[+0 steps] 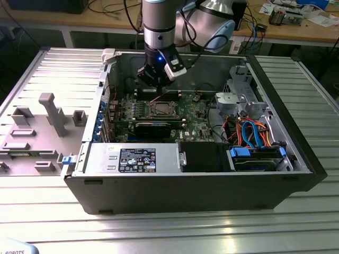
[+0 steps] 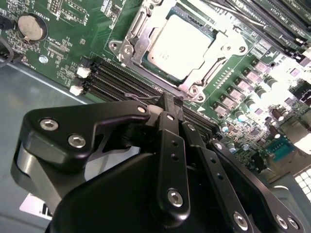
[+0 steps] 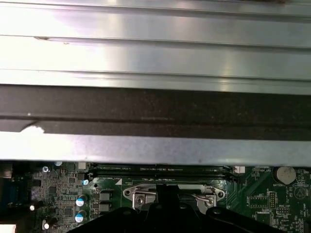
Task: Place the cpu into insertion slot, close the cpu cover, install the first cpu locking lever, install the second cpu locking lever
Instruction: 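Install the first cpu locking lever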
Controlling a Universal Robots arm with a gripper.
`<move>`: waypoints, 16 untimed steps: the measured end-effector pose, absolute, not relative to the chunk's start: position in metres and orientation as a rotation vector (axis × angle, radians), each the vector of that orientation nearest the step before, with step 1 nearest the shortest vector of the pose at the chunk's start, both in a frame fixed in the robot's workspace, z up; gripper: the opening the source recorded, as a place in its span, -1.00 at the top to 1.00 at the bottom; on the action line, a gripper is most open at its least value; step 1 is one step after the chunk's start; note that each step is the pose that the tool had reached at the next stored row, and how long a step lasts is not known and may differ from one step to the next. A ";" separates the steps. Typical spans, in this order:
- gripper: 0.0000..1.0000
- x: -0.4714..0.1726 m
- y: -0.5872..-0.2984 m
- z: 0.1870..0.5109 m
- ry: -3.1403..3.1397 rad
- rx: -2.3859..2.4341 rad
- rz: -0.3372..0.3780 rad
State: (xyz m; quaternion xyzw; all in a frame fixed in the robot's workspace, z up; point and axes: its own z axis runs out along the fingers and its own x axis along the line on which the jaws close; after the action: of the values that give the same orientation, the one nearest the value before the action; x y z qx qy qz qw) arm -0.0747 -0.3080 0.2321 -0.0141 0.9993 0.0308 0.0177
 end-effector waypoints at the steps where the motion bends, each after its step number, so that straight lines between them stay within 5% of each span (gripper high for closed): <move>1: 0.79 -0.074 -0.308 0.232 3.104 -0.044 0.096; 16: 0.79 -0.072 -0.306 0.231 3.104 -0.043 0.096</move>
State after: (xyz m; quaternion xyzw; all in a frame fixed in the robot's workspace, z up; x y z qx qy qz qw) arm -0.0721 -0.3060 0.2307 -0.0139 0.9993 0.0309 0.0179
